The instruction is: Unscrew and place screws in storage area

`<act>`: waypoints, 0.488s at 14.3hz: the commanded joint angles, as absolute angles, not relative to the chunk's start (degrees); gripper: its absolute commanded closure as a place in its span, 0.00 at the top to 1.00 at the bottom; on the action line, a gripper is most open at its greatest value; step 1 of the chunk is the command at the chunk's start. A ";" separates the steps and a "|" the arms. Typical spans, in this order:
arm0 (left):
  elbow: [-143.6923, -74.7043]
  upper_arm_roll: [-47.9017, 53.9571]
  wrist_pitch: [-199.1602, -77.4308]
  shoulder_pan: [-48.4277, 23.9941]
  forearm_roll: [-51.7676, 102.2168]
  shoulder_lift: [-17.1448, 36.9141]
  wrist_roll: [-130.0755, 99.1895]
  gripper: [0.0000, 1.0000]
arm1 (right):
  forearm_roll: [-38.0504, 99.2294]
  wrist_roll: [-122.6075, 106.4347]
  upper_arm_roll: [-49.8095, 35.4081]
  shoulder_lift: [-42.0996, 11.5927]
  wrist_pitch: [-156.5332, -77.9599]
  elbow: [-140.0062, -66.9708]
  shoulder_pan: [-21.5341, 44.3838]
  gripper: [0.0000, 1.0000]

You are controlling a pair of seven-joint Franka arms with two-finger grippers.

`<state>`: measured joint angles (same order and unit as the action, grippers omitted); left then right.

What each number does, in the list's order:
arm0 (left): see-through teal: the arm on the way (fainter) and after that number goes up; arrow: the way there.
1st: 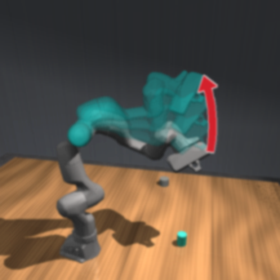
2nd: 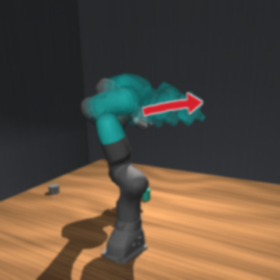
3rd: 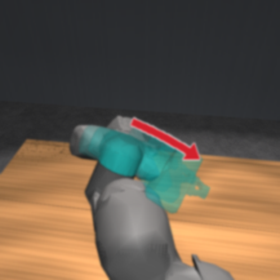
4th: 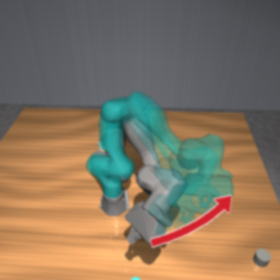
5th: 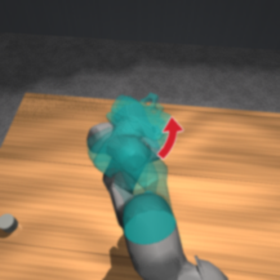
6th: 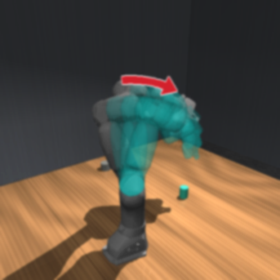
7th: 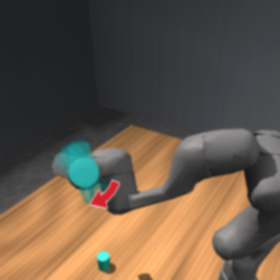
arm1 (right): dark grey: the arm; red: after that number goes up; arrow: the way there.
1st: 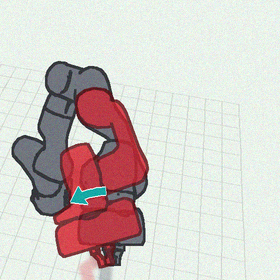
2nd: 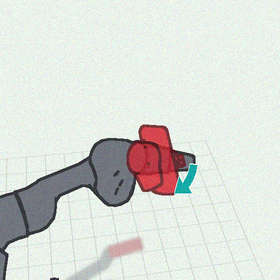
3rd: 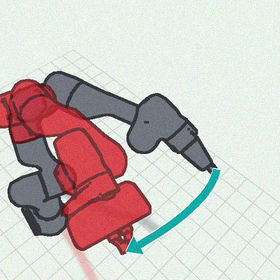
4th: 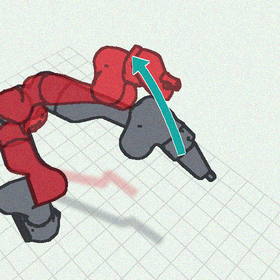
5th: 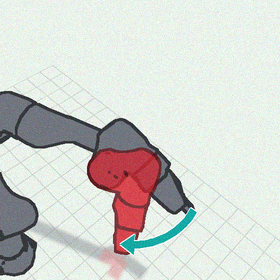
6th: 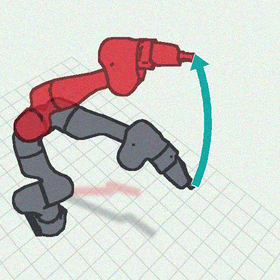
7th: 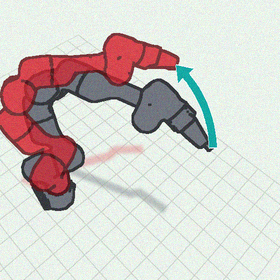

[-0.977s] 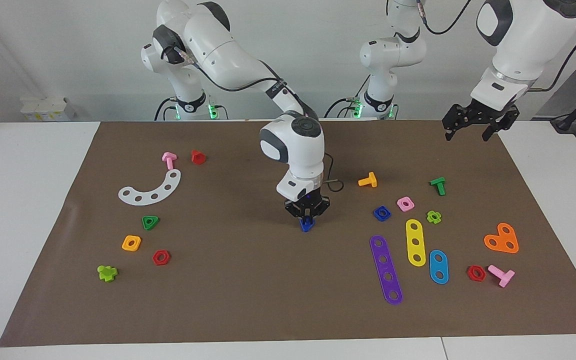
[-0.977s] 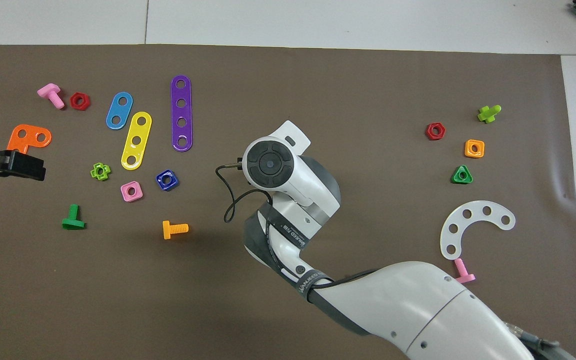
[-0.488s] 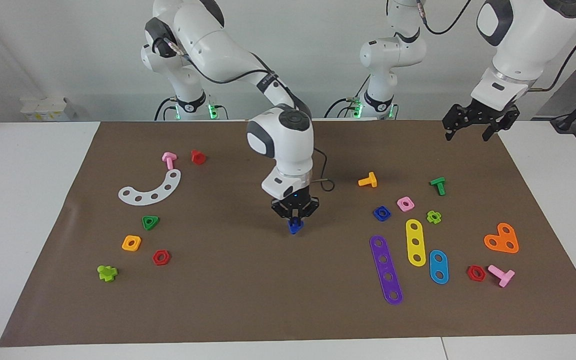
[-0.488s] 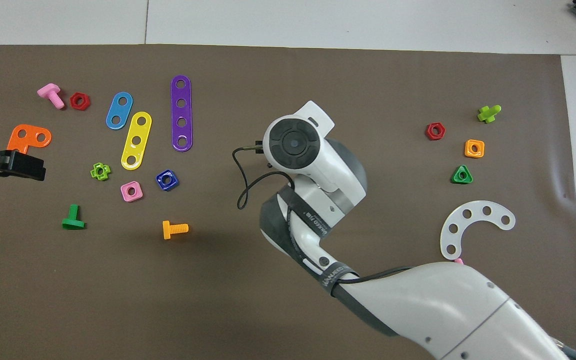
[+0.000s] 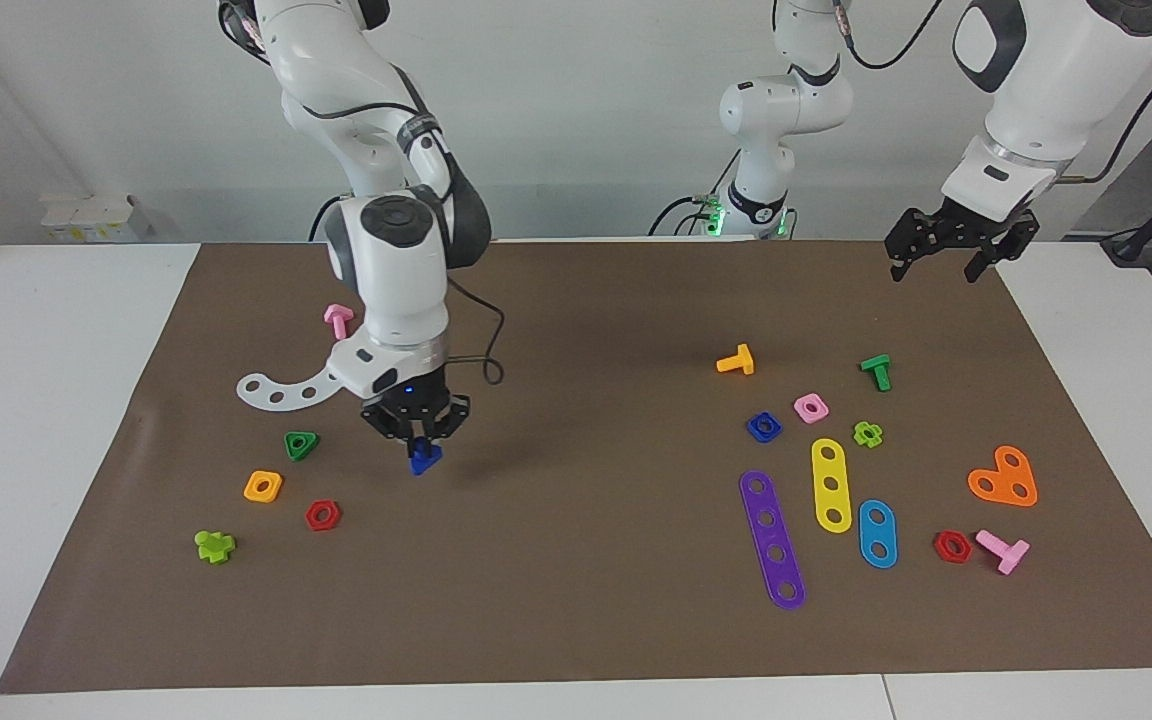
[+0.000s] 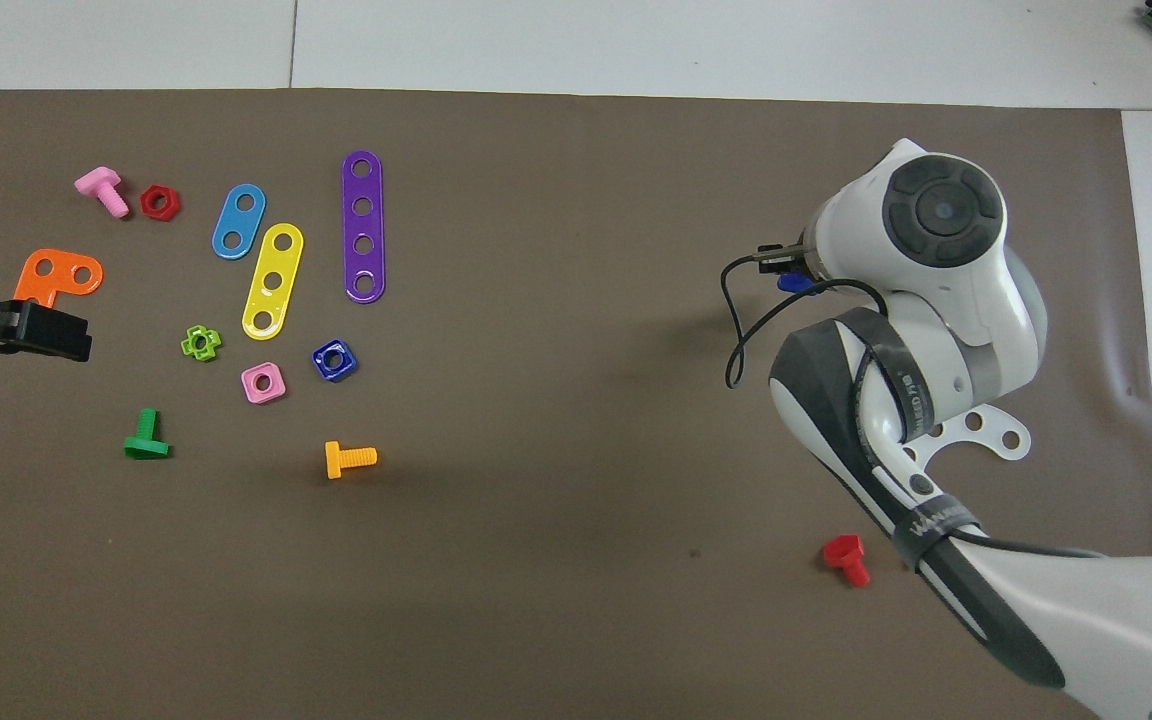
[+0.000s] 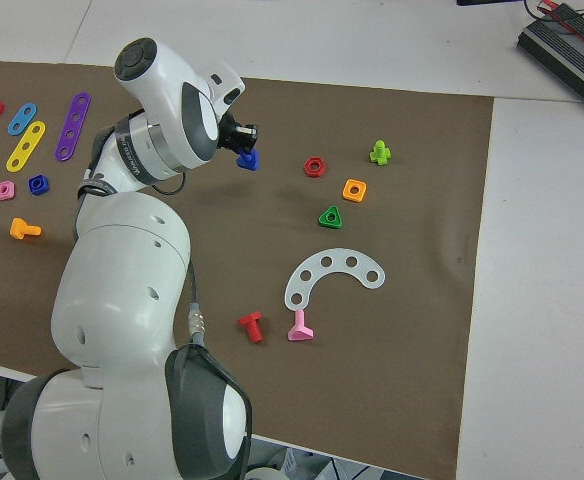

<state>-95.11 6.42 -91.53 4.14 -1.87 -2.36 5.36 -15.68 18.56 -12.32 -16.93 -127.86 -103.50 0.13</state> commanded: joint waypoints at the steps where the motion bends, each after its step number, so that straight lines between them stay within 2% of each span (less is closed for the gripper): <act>1: -96.59 6.33 -92.29 4.39 -0.97 -3.60 5.01 1.00 | -13.01 12.59 -13.27 -13.28 -135.41 -113.17 -5.34 0.00; 4: -96.68 6.33 -92.29 4.39 -0.97 -3.60 5.01 1.00 | -12.31 8.53 -13.36 -10.99 -139.73 -120.39 -9.48 0.00; 7: -96.68 6.33 -92.28 4.39 -0.97 -3.60 5.01 1.00 | -9.51 8.35 -13.36 -11.08 -142.12 -121.90 -9.76 0.00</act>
